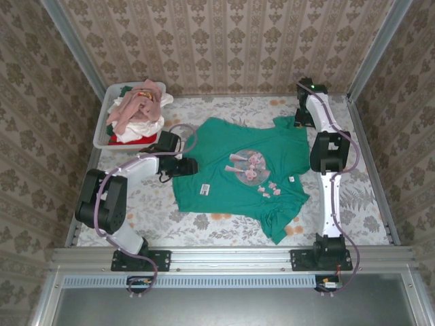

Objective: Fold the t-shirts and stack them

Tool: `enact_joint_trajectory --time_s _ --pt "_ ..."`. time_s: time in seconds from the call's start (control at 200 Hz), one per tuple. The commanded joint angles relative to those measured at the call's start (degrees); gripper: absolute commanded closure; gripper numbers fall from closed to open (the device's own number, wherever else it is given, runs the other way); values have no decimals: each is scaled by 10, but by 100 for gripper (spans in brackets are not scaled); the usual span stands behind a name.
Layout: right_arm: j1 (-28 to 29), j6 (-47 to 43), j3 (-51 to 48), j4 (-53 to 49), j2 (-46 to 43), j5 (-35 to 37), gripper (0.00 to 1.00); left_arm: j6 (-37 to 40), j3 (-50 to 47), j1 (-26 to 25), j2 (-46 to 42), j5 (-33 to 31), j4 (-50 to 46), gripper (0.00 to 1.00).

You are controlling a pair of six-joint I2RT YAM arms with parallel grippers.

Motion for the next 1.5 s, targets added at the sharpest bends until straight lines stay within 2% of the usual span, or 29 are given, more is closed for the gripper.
enact_joint_trajectory --time_s 0.0,0.14,0.22,0.305,0.405,0.48,0.64,0.755,0.815,0.935,1.115,1.195,1.255,1.33,1.41,1.495 --pt "47 4 -109 86 -157 -63 35 21 35 -9 -20 12 -20 37" --pt "102 35 -377 232 -299 -107 34 42 109 -44 11 -12 -31 34" --pt "117 67 -473 293 -333 -131 34 41 141 -64 52 4 -18 34" --pt "123 86 -522 320 -335 -131 34 38 164 -67 89 3 -9 34" --pt "124 103 -541 320 -313 -120 35 42 200 -77 132 -72 -49 31" --pt "123 115 -543 321 -288 -110 34 35 204 -74 154 -77 -42 30" --pt "110 124 -487 303 -217 -113 32 23 200 -64 173 -77 -30 24" --pt "101 116 -405 268 -158 -125 31 15 192 -51 180 -54 -14 28" --pt "98 100 -348 242 -123 -138 30 6 191 -24 182 -45 -9 28" --pt "94 65 -195 165 -35 -189 23 4 197 -7 188 -43 -4 28" --pt "84 37 96 28 121 -245 23 21 239 1 214 -40 -23 28" --pt "81 39 200 9 167 -258 23 25 260 6 227 -39 -26 27" --pt "77 42 214 23 165 -285 23 27 283 15 244 -38 -40 27" --pt "79 40 201 21 136 -281 22 27 299 23 251 -39 -48 28" --pt "87 23 170 6 79 -250 22 27 285 23 223 -42 -45 28" --pt "104 0 102 -3 -13 -184 21 26 245 13 162 -51 -36 27"
